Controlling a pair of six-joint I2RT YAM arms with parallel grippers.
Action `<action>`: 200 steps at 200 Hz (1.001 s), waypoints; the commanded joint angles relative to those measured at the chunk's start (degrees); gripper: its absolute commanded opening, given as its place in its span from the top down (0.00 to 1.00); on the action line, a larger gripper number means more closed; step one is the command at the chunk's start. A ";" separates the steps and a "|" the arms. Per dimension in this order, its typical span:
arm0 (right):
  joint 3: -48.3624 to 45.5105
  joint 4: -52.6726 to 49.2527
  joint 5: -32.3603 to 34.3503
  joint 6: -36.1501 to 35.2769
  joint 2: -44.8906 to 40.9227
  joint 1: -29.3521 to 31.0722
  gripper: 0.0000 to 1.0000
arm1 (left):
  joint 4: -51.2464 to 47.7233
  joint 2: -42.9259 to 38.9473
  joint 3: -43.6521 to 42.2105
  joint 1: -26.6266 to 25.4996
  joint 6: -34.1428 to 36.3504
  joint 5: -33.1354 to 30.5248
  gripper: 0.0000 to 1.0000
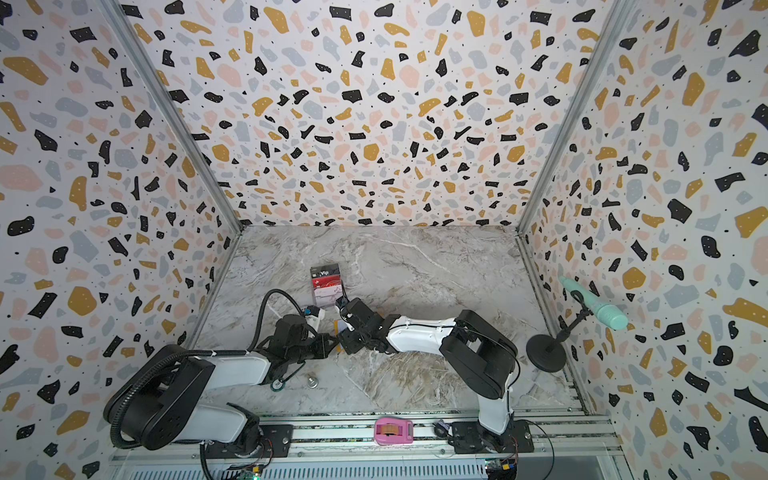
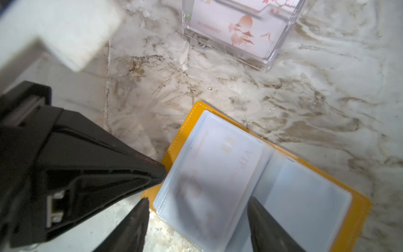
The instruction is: Take the credit cards out of the card holder
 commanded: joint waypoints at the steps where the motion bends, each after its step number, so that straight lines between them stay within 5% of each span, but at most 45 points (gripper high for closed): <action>1: 2.26 -2.42 2.06 -0.22 0.71 0.41 0.31 | -0.48 0.76 -1.95 -0.32 -0.64 -0.56 1.00; 136: 3.78 -4.88 4.48 0.37 5.41 0.62 0.32 | -0.31 1.46 -2.21 -0.33 -0.30 -0.51 1.00; 200: 3.34 -5.98 6.86 1.48 5.40 0.58 0.46 | -0.39 1.73 -2.45 -0.37 -0.14 -0.97 1.00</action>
